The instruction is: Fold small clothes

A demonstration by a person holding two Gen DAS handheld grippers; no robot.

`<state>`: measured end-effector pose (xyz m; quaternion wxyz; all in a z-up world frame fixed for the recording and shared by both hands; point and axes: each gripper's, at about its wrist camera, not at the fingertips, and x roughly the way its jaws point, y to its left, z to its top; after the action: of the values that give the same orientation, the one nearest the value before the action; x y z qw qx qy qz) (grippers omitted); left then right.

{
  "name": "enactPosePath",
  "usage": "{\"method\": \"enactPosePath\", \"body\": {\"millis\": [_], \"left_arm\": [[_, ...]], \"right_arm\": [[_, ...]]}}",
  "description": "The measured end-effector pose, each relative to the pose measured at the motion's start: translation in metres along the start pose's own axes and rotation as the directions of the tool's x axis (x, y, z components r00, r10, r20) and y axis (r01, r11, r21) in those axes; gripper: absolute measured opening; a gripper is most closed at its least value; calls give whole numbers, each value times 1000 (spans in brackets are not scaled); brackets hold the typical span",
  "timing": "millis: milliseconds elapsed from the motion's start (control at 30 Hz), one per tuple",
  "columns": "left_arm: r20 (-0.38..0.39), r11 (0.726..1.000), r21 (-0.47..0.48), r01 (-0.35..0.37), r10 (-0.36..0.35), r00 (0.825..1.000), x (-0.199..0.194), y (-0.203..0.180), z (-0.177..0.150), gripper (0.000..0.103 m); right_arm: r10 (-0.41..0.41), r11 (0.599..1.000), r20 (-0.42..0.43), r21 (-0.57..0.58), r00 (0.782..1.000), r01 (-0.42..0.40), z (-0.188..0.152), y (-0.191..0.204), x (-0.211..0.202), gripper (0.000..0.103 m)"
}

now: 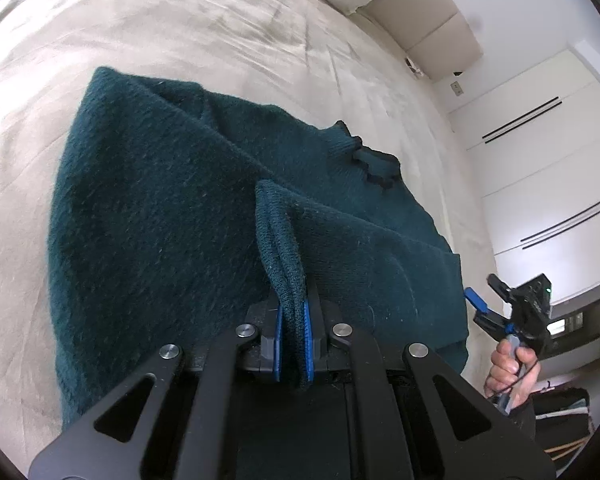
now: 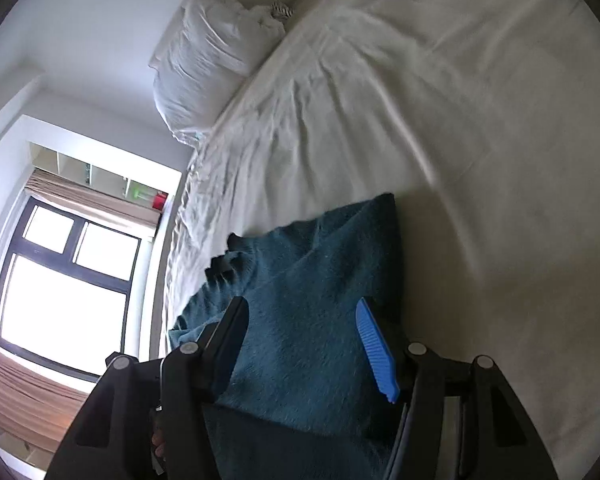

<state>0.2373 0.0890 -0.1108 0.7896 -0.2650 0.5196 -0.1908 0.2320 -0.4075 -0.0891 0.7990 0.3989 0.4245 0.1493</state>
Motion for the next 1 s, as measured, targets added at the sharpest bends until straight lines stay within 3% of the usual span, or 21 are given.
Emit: {"method": "enactPosePath", "body": {"millis": [333,467,667,833,1000], "left_arm": [[-3,997,-61,51,-52,999,0,14,-10,7],[-3,994,-89,65,-66,998,3,21,-12,8],[-7,994,-89,64,-65,998,4,24,-12,9],[-9,995,-83,59,-60,998,2,21,-12,9],[1,995,-84,62,-62,998,3,21,-12,9]], "right_arm": [[-16,999,-19,40,1000,17,16,-9,18,60],[27,998,-11,64,1000,-26,24,-11,21,60],[60,992,-78,119,995,-50,35,-28,45,61],[102,993,-143,71,984,-93,16,-30,31,63],[166,983,-154,106,974,-151,-11,-39,4,63]]}}
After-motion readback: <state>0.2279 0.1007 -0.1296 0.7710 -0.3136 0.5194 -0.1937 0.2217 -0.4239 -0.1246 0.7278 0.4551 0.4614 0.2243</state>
